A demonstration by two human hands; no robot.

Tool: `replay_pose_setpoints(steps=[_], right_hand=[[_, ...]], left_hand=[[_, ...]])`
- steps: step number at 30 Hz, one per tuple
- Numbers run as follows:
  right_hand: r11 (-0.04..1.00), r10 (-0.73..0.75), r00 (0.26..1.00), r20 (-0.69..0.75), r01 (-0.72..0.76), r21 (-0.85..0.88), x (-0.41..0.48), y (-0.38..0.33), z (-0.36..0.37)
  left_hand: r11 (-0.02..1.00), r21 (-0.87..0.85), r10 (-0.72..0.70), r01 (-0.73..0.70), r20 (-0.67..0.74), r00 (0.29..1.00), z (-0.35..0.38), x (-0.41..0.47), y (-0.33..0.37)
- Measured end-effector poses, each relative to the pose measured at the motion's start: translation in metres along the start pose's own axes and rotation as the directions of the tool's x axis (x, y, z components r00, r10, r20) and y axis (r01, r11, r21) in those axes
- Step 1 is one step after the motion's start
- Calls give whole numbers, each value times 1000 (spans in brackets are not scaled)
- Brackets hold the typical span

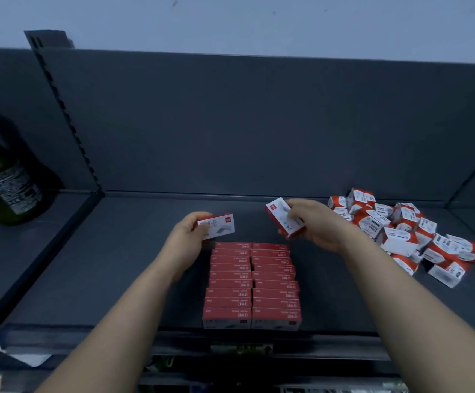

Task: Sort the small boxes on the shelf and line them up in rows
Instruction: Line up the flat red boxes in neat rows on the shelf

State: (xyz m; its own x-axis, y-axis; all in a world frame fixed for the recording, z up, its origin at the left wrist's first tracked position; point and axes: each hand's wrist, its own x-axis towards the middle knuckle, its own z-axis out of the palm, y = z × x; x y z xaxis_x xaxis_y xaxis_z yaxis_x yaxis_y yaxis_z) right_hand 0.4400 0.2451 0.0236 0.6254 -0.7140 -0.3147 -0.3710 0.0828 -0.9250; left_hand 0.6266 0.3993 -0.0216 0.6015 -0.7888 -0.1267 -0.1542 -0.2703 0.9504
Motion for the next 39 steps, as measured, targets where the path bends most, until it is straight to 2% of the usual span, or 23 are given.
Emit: replay_pose_setpoints(steps=[4, 8, 11, 14, 16, 20, 21, 24, 29, 35, 39], right_hand=[[999, -40, 999, -22, 39, -33, 1, 6, -9], [988, -41, 999, 6, 40, 146, 8, 14, -15], [970, -109, 994, 3, 106, 219, 11, 18, -14], [966, -170, 982, -81, 183, 185, 15, 25, -13], [975, -161, 980, -120, 177, 134, 16, 32, -11], [986, -117, 988, -98, 104, -132, 16, 52, -9], [983, -115, 991, -76, 102, -154, 15, 53, -8], [986, -123, 992, -37, 119, -115, 10, 53, -4], [979, -136, 991, 3, 135, -154, -1, 59, 15], [984, -119, 992, -31, 114, -134, -8, 58, 24], [989, -104, 994, -21, 101, -107, -12, 62, 35]], left_hand=[[995, 100, -7, -1, 78, 997, 9, 5, 3], [992, 120, -49, 36, 107, 993, 12, 5, 4], [987, 156, -48, 26, 139, 989, 13, 5, 5], [989, 147, -57, 31, 179, 982, 14, 7, 5], [989, 138, -81, 53, 210, 974, 14, 7, 4], [992, 94, -102, 81, 240, 965, 11, 8, 2], [994, 84, -92, 74, 237, 967, 11, 7, 1], [997, 62, -53, 41, 218, 975, 14, 5, -1], [984, 166, 32, -62, 183, 983, 24, 2, -10], [995, 100, 14, -30, 157, 987, 26, -4, -10], [967, 217, 90, -134, 201, 975, 33, -6, -10]])
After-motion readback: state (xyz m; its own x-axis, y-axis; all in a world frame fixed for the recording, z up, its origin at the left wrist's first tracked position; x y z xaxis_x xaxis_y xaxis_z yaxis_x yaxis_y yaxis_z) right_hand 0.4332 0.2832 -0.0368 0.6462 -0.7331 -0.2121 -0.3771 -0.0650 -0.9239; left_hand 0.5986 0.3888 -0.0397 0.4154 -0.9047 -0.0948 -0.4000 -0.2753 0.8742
